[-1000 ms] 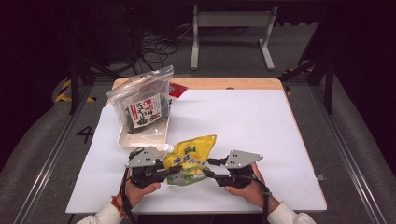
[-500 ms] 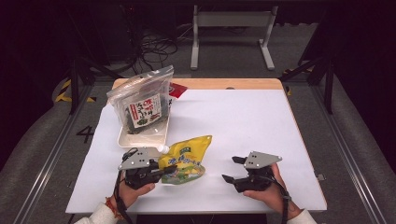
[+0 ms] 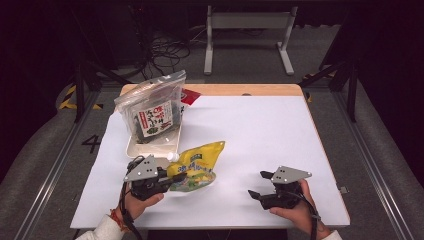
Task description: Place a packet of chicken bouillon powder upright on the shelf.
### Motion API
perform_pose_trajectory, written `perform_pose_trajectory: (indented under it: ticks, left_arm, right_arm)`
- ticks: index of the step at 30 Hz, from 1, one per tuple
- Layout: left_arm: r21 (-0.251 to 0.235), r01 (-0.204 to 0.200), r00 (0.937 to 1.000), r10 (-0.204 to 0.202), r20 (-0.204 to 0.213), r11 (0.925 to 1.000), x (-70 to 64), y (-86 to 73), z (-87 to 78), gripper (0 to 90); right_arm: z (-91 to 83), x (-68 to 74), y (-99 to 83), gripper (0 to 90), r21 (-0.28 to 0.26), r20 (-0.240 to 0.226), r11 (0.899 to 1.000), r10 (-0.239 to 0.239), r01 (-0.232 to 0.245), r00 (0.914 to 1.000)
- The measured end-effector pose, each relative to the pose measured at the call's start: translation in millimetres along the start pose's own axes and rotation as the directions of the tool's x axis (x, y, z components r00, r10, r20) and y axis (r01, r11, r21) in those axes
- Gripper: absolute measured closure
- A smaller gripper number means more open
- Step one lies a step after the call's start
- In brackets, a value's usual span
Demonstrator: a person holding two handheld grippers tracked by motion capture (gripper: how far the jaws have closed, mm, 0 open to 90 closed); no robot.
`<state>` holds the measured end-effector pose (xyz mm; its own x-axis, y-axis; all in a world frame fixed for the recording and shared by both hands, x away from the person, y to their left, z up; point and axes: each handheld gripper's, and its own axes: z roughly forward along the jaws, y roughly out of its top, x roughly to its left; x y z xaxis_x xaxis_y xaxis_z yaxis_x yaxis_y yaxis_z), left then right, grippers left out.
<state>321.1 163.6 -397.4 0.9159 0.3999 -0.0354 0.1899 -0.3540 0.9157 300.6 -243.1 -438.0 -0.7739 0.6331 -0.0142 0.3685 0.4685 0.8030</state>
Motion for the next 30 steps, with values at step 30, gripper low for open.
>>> perform_pose_trajectory:
  ticks: [30]
  left_arm:
    - [-0.102, -0.093, 0.984, 0.076, -0.161, 0.9905, 59.3, 38.8, -69.0, 83.7]
  right_arm:
    - [-3.1, -2.1, -12.3, 21.2, 0.008, 0.012, 0.999, 0.051, -0.051, 0.9986]
